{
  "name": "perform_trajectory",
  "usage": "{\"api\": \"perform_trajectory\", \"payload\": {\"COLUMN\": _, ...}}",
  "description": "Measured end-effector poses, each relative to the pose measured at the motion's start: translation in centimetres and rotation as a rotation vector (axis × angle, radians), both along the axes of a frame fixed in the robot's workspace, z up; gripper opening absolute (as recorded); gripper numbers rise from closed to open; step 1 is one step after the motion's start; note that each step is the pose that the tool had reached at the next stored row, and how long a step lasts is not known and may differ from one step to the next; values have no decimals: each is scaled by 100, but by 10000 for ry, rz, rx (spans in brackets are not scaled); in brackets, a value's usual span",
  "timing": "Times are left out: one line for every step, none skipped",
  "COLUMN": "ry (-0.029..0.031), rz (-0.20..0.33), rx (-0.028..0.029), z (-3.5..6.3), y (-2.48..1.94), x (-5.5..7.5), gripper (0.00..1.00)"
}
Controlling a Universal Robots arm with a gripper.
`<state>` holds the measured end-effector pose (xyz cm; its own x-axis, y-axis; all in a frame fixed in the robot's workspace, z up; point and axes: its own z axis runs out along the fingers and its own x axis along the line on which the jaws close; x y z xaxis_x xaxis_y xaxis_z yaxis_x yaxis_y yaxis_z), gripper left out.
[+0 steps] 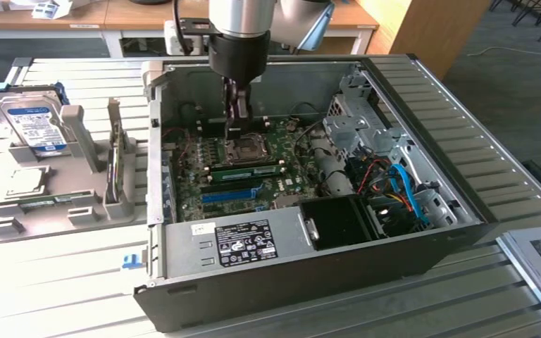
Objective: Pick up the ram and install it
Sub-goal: 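Press down the ram until it locks into place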
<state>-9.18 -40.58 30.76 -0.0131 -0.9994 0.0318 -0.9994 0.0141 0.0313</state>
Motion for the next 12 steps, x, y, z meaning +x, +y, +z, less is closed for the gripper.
{"api": "perform_trajectory", "payload": {"ry": 0, "rz": 0, "rx": 0, "z": 15, "y": 0, "x": 0, "gripper": 10}}
{"api": "perform_trajectory", "payload": {"ry": 1, "rz": 0, "rx": 0, "z": 31, "y": 0, "x": 0, "gripper": 10}}
{"api": "perform_trajectory", "payload": {"ry": 1, "rz": 0, "rx": -1, "z": 46, "y": 0, "x": 0, "gripper": 10}}
{"api": "perform_trajectory", "payload": {"ry": 1, "rz": 0, "rx": -1, "z": 59, "y": 0, "x": 0, "gripper": 10}}
{"api": "perform_trajectory", "payload": {"ry": 0, "rz": 0, "rx": -1, "z": 60, "y": 0, "x": 0, "gripper": 10}}
{"api": "perform_trajectory", "payload": {"ry": 0, "rz": 0, "rx": 0, "z": 60, "y": 0, "x": 0, "gripper": 10}}
{"api": "perform_trajectory", "payload": {"ry": 0, "rz": 0, "rx": 0, "z": 60, "y": 0, "x": 0, "gripper": 10}}
{"api": "perform_trajectory", "payload": {"ry": 0, "rz": 0, "rx": 0, "z": 60, "y": 0, "x": 0, "gripper": 10}}
{"api": "perform_trajectory", "payload": {"ry": 0, "rz": 0, "rx": 0, "z": 60, "y": 0, "x": 0, "gripper": 10}}
{"api": "perform_trajectory", "payload": {"ry": 1, "rz": 3, "rx": -1, "z": 60, "y": 0, "x": 5, "gripper": 10}}
{"api": "perform_trajectory", "payload": {"ry": 1, "rz": 2, "rx": -2, "z": 61, "y": 0, "x": 12, "gripper": 10}}
{"api": "perform_trajectory", "payload": {"ry": 1, "rz": 1, "rx": -2, "z": 61, "y": 0, "x": 21, "gripper": 10}}
